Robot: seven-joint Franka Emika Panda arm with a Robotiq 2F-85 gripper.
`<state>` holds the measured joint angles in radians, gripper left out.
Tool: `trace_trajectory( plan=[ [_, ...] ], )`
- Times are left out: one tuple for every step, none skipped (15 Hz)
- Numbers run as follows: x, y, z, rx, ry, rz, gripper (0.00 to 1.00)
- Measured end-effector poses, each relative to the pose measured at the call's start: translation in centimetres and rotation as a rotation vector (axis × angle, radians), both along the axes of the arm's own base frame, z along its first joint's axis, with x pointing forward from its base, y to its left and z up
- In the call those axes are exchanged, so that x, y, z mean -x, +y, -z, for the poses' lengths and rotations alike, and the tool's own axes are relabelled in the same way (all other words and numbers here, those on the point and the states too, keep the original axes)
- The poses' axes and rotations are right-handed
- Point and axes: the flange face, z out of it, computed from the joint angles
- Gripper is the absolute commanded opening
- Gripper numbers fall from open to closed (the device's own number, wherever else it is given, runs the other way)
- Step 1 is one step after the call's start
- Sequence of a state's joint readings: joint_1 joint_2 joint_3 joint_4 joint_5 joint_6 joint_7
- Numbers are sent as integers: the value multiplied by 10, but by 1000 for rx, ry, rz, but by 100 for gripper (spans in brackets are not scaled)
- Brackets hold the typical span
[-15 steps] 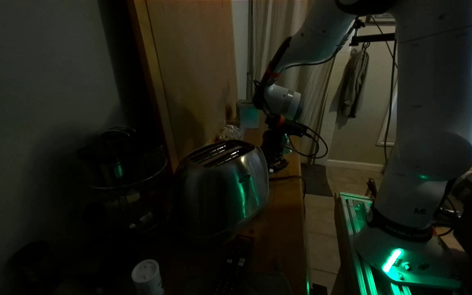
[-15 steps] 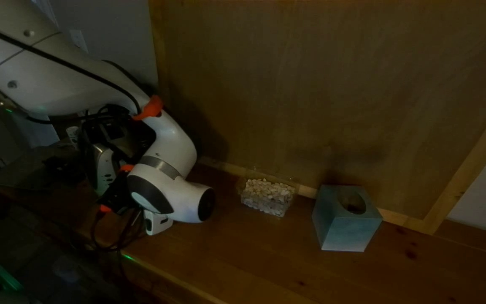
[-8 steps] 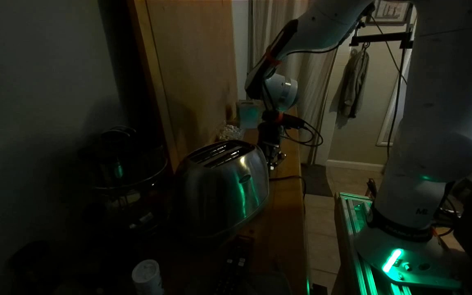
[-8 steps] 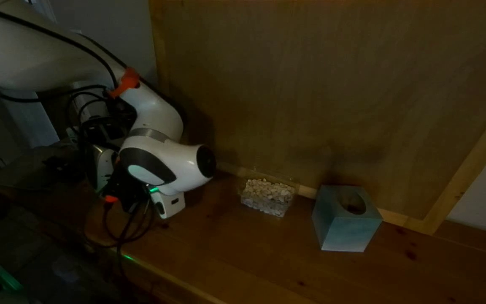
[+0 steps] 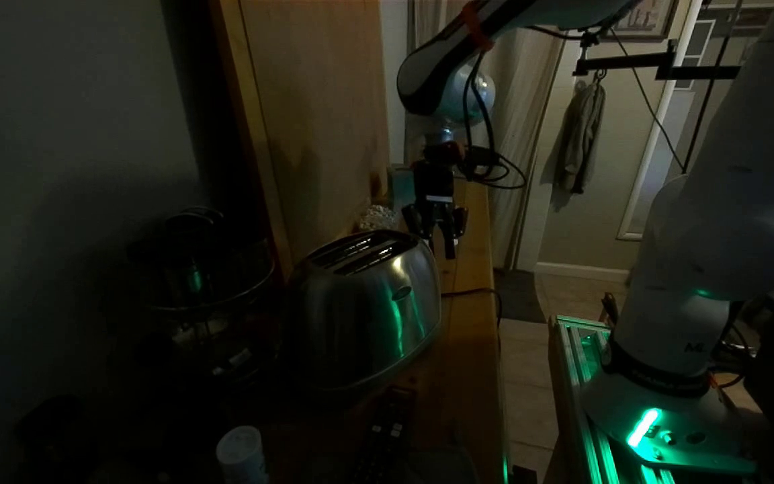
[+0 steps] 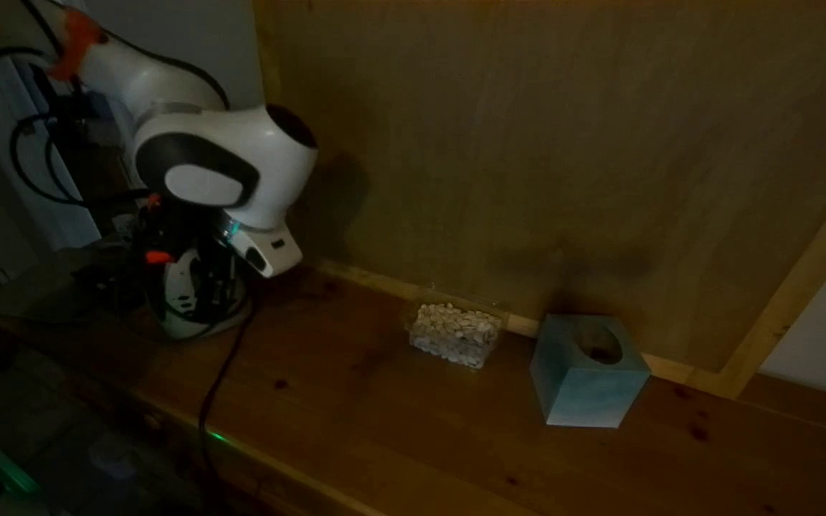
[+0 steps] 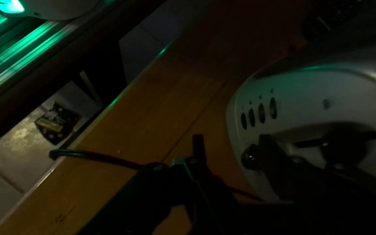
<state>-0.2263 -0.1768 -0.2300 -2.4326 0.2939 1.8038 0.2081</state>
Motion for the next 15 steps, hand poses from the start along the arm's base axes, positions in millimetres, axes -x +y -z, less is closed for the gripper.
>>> trace_trajectory(
  plan=[
    [-2, 11, -17, 50, -15, -37, 87],
    [-3, 20, -32, 99, -29, -75, 93],
    [-2, 27, -45, 151, -41, -112, 98],
    [-1, 32, -56, 201, -53, -149, 100],
    [0, 35, -67, 248, -66, -183, 100],
    [1, 38, -77, 293, -79, -216, 100],
    [3, 40, -86, 338, -92, -246, 100],
    [4, 41, -94, 382, -103, -275, 100],
    [5, 42, -102, 425, -115, -302, 100],
    [6, 43, -109, 467, -128, -328, 100],
    [6, 44, -116, 508, -144, -354, 100],
    [5, 45, -122, 548, -164, -379, 100],
    [5, 46, -127, 582, -190, -403, 100],
    [5, 47, -130, 603, -211, -417, 100],
    [7, 47, -131, 611, -221, -426, 100]
  ],
)
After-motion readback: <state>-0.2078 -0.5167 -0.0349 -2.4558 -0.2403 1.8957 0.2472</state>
